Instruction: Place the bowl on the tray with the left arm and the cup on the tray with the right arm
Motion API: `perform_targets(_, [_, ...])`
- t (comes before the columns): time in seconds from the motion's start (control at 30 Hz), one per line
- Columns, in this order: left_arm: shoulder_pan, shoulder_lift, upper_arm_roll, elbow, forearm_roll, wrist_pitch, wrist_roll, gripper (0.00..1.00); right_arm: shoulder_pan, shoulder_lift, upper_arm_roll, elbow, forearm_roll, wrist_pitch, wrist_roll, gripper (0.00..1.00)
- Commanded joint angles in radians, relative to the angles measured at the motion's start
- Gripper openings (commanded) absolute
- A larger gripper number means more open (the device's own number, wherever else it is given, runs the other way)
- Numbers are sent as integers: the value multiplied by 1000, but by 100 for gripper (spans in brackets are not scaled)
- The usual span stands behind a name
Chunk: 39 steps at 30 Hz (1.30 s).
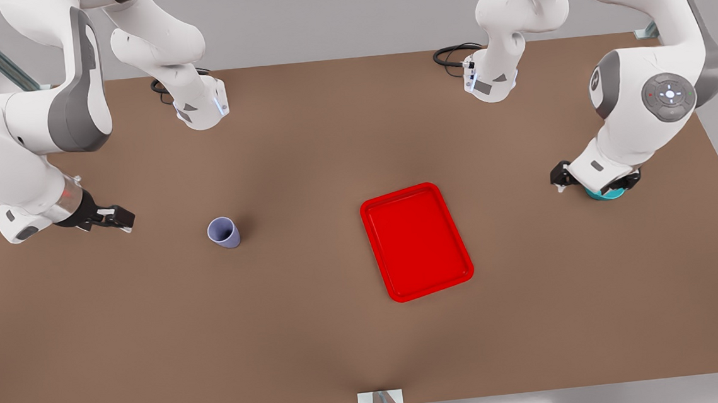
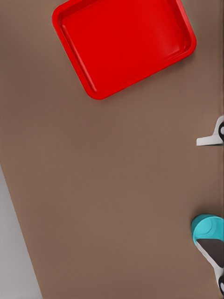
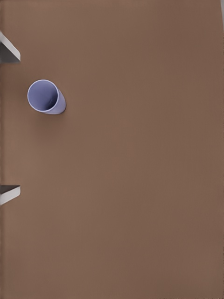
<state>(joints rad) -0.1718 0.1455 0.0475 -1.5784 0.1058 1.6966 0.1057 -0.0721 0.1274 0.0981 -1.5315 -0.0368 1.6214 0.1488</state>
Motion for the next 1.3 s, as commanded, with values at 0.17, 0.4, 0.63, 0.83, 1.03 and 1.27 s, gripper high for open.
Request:
perform_targets(0.17, [169,2,170,-357,-84,202,126,100,-2,-2,0,1,0,-3,0,100])
perform_targets(0.4, [468,226,178,-443,-319,480,637,100,0,5,0,-1,0,2,0,100])
perform_targets(0.63, [512,295,178,-437,-351,523,638,100,0,6,0,-1,0,2,0,100])
perform_targets(0.83, [529,335,178,-436,-351,537,638,100,0,6,0,-1,0,3,0,100])
perform_targets(1.03, [529,355,178,-434,-344,532,638,32,0,12,0,-1,0,3,0,100])
perform_targets(1.27, [529,376,178,-411,-345,535,618,21,0,14,0,-1,0,5,0,100])
